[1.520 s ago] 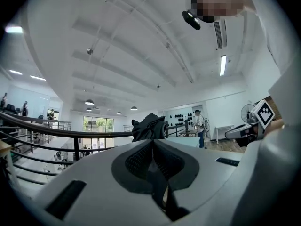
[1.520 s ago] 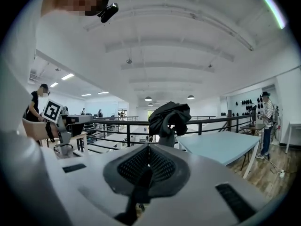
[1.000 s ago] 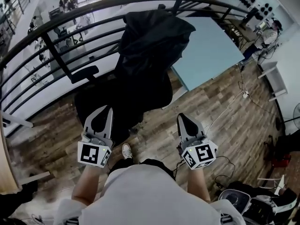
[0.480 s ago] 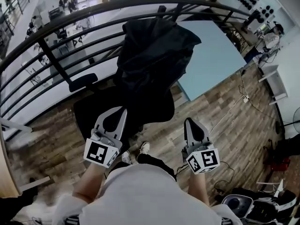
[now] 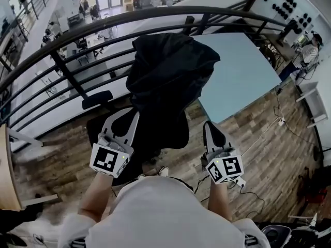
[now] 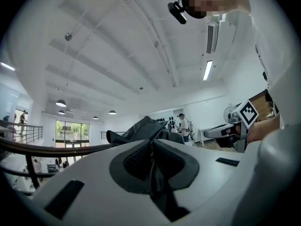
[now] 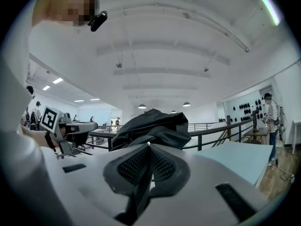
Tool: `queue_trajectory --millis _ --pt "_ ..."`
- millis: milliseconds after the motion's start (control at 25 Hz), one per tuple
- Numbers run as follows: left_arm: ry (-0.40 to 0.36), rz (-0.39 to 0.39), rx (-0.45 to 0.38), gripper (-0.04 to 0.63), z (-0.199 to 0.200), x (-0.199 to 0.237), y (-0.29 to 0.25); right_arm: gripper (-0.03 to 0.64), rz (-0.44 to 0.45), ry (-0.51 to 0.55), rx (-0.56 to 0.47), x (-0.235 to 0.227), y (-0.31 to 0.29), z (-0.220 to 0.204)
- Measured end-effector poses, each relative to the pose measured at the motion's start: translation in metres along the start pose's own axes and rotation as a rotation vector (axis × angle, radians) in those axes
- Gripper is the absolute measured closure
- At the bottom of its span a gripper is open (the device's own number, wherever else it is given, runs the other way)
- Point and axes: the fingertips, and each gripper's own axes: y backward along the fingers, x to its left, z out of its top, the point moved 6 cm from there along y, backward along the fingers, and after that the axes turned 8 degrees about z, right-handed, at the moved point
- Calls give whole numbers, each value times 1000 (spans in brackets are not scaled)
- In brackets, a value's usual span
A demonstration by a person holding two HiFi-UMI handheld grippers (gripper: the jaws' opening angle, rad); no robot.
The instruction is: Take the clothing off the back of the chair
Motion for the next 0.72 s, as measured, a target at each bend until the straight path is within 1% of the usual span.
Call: queue_trajectory --millis 120,240,280,360,440,520,600,720 --pt "-40 -32 -15 569 15 0 -19 597 22 -6 1 -7 -5 -3" --pt "-44 -66 -20 560 34 -1 -43 597 23 -39 16 -15 -7 -10" --pt "-47 -75 -13 541 39 -1 -52 597 26 -43 18 -17 -8 -12" --pt "-66 -99 12 424 49 -5 -74 597 31 -45 23 -22 -10 -14" --pt "-98 -116 34 336 58 -12 -98 597 32 -47 23 -26 -10 -15" --pt "-141 -120 43 288 66 -20 -120 597 34 -49 18 -29 -10 -16" --pt "-178 -128 55 217 71 -29 -142 597 30 -56 16 -31 -9 -18" --pt "-208 -146 114 127 72 -41 -172 597 17 -69 20 -33 -5 -22"
